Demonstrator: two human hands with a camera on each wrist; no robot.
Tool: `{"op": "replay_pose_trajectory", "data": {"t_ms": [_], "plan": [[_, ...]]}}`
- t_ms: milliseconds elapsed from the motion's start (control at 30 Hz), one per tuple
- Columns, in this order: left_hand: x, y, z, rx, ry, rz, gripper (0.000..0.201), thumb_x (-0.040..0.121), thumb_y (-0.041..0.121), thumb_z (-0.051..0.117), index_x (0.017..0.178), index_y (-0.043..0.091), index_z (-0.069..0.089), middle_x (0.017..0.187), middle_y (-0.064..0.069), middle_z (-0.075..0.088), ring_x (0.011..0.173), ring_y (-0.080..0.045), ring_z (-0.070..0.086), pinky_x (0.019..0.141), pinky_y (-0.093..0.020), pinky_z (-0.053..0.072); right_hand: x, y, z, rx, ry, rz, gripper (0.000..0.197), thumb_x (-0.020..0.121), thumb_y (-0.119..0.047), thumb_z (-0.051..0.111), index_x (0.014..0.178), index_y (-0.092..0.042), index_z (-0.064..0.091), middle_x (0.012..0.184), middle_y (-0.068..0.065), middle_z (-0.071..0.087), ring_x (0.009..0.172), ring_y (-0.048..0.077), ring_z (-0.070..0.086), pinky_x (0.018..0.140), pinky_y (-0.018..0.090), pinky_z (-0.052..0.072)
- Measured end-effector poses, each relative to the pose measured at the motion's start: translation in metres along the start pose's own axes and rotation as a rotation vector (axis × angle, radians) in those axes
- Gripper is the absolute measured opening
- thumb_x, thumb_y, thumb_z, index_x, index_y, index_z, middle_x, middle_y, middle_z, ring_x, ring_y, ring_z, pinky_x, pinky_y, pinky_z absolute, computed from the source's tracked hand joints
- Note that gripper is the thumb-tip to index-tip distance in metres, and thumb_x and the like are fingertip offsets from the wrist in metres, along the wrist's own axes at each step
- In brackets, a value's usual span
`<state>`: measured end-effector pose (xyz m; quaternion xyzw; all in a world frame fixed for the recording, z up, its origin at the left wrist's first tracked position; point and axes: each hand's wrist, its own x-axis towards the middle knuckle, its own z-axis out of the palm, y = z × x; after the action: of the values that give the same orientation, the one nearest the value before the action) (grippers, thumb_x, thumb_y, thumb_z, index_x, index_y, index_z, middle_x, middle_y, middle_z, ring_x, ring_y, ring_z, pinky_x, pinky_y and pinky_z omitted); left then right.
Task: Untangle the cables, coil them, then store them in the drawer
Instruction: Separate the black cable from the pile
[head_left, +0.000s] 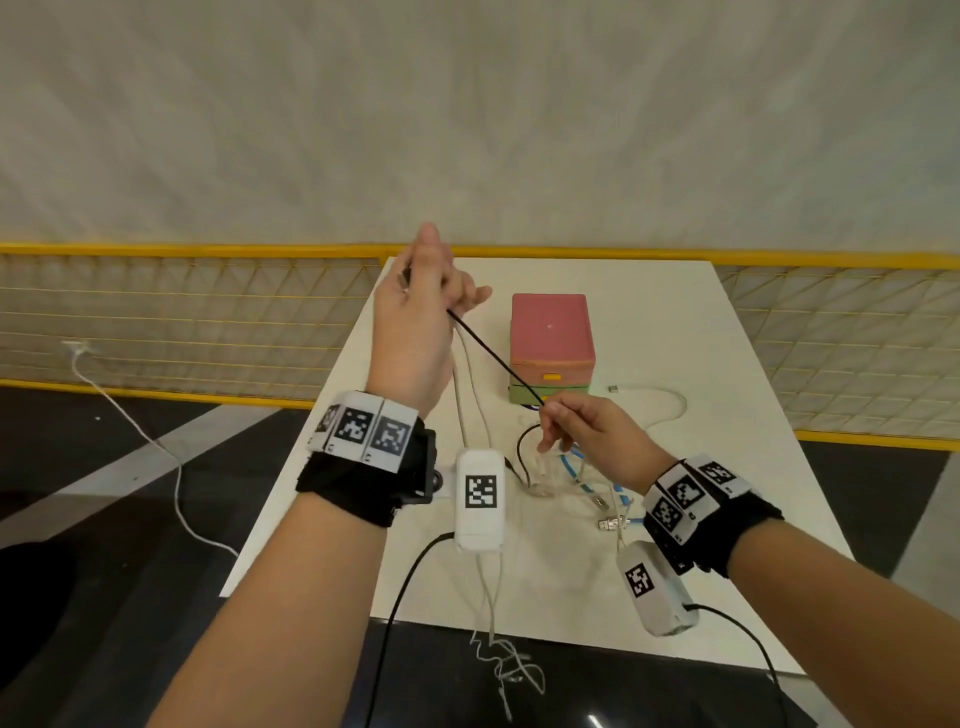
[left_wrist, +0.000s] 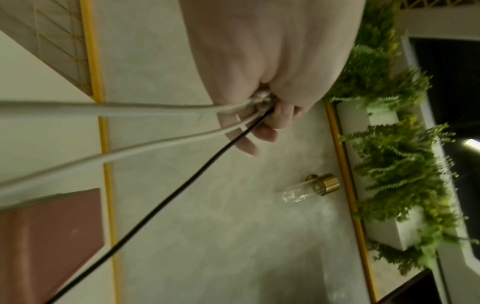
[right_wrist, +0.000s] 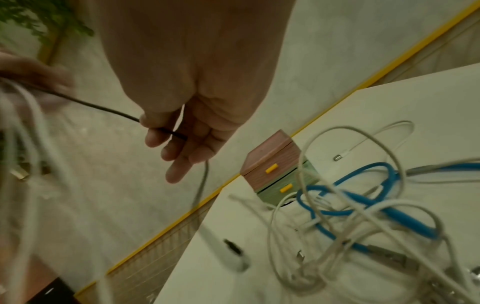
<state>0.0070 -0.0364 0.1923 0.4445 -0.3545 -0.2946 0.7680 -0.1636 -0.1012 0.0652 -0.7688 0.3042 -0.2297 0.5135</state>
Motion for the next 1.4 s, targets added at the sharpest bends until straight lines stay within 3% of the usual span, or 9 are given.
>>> {"op": "replay_pose_trajectory", "data": {"t_ms": [133, 300, 400, 633, 900, 1100, 1233, 1333, 1400], "plan": [[0.000, 0.017, 0.000, 0.090, -0.087, -0.048, 0.039, 0.099, 0.030, 0.053, 0.062, 0.023, 0.043, 0.053, 0.009, 0.024, 0.041, -0.007, 0.019, 0.036, -0.017, 0.017, 0.011, -0.004, -0.014, -0.032, 0.035, 0.025, 0.027, 0.100, -0.018, 0.039, 0.077, -0.013, 0.053, 0.071, -0.002, 0.057, 0.070, 0.009, 0.071, 0.059, 0.027, 0.049], [-0.012, -0.006, 0.009, 0.831, -0.390, -0.065, 0.025, 0.091, 0.035, 0.064, 0.110, 0.019, 0.068, 0.099, 0.011, 0.069, 0.082, -0.005, 0.065, 0.070, -0.026, 0.049, 0.020, -0.041, -0.033, -0.119, 0.220, -0.109, 0.026, 0.098, -0.019, 0.043, 0.087, 0.000, 0.057, 0.062, 0.007, 0.054, 0.050, 0.004, 0.056, 0.053, 0.016, 0.043], [-0.019, -0.019, 0.009, 0.938, -0.506, -0.182, 0.039, 0.096, 0.040, 0.053, 0.093, 0.003, 0.067, 0.059, 0.002, 0.059, 0.052, -0.012, 0.052, 0.052, -0.027, 0.041, 0.020, -0.064, -0.041, -0.131, 0.275, -0.193, 0.023, 0.098, -0.016, 0.044, 0.085, -0.004, 0.058, 0.053, 0.003, 0.046, 0.045, 0.007, 0.044, 0.047, 0.010, 0.036], [-0.005, -0.016, 0.005, 0.788, -0.245, 0.093, 0.037, 0.099, 0.029, 0.050, 0.062, 0.024, 0.052, 0.062, 0.011, 0.052, 0.061, 0.002, 0.045, 0.060, -0.013, 0.032, 0.001, -0.048, -0.025, -0.061, 0.167, -0.133, 0.025, 0.099, -0.015, 0.042, 0.082, -0.006, 0.058, 0.054, 0.005, 0.052, 0.049, 0.012, 0.050, 0.053, 0.010, 0.038], [0.008, -0.022, -0.020, 0.653, 0.158, 0.008, 0.038, 0.099, 0.035, 0.050, 0.062, 0.025, 0.052, 0.066, 0.012, 0.046, 0.053, 0.003, 0.040, 0.052, -0.014, 0.033, -0.032, -0.008, 0.002, 0.005, 0.010, 0.031, 0.025, 0.099, -0.011, 0.041, 0.079, -0.003, 0.056, 0.060, 0.000, 0.055, 0.051, 0.014, 0.056, 0.052, 0.013, 0.039], [0.000, -0.022, -0.016, 0.687, 0.151, 0.042, 0.037, 0.099, 0.032, 0.050, 0.063, 0.023, 0.053, 0.068, 0.011, 0.053, 0.053, 0.010, 0.045, 0.054, -0.006, 0.035, -0.051, 0.017, 0.020, -0.014, -0.073, 0.142, 0.027, 0.099, -0.013, 0.038, 0.079, -0.006, 0.055, 0.066, 0.003, 0.063, 0.064, 0.021, 0.065, 0.056, 0.027, 0.041], [-0.009, -0.018, -0.016, 0.893, -0.207, -0.076, 0.036, 0.098, 0.035, 0.051, 0.067, 0.020, 0.062, 0.087, -0.007, 0.067, 0.057, 0.003, 0.046, 0.054, -0.006, 0.035, -0.055, 0.018, 0.023, -0.227, -0.210, 0.271, 0.023, 0.097, -0.022, 0.044, 0.101, -0.015, 0.065, 0.083, -0.002, 0.069, 0.062, 0.009, 0.066, 0.059, 0.009, 0.038], [-0.020, -0.001, -0.014, 1.160, -0.697, -0.256, 0.031, 0.094, 0.040, 0.058, 0.082, 0.016, 0.073, 0.082, 0.010, 0.062, 0.055, 0.013, 0.049, 0.050, -0.002, 0.033, -0.056, 0.007, 0.012, -0.340, -0.160, 0.308, 0.070, 0.088, -0.047, 0.055, 0.147, -0.022, 0.026, 0.124, 0.004, 0.060, 0.067, -0.010, 0.049, 0.061, 0.004, 0.035], [-0.027, 0.005, -0.014, 1.238, -0.883, -0.349, 0.028, 0.088, 0.048, 0.062, 0.092, 0.022, 0.073, 0.078, 0.021, 0.055, 0.054, 0.020, 0.048, 0.050, -0.003, 0.033, -0.053, -0.011, 0.003, -0.230, -0.062, 0.231, 0.081, 0.087, -0.045, 0.058, 0.150, -0.028, 0.009, 0.124, -0.007, 0.051, 0.069, 0.003, 0.050, 0.063, 0.009, 0.041]]}}
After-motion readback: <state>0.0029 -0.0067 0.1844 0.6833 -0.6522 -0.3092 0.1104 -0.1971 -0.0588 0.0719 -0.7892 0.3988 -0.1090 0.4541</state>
